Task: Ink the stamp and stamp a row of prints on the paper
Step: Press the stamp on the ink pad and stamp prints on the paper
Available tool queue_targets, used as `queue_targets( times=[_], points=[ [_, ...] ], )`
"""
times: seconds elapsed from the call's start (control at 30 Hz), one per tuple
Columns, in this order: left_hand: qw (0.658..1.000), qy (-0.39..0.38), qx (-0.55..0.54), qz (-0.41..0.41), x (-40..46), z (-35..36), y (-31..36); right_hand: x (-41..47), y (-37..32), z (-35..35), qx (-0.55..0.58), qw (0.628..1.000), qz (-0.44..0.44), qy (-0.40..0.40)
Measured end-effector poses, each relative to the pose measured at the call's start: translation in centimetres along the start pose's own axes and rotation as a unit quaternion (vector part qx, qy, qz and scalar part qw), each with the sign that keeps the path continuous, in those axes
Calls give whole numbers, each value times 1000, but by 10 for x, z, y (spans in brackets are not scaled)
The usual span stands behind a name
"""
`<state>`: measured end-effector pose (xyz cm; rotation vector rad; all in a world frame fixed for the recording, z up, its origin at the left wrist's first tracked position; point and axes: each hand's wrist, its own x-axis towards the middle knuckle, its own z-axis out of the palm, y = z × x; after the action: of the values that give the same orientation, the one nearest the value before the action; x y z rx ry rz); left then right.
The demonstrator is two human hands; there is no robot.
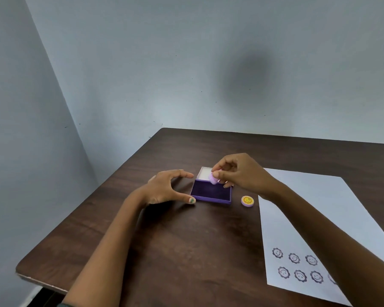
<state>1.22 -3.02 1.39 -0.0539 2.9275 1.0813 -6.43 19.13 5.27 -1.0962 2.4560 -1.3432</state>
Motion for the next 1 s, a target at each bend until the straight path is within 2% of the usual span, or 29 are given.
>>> queue_targets(
  times=[0.2,0.4,0.77,1.0],
  points=[
    [1000,9,20,5,2,2,1,20,-20,17,-142,988,-22,-62],
    [998,11,52,-18,0,2,2,25,-25,32,-220,971,-24,-87],
    [997,9,68,-29,1,4,3,25,-28,42,-265,961,-40,-74],
    [997,5,75,-29,-2,3,7,15,-22,47,-267,961,-73,-3]
  ],
)
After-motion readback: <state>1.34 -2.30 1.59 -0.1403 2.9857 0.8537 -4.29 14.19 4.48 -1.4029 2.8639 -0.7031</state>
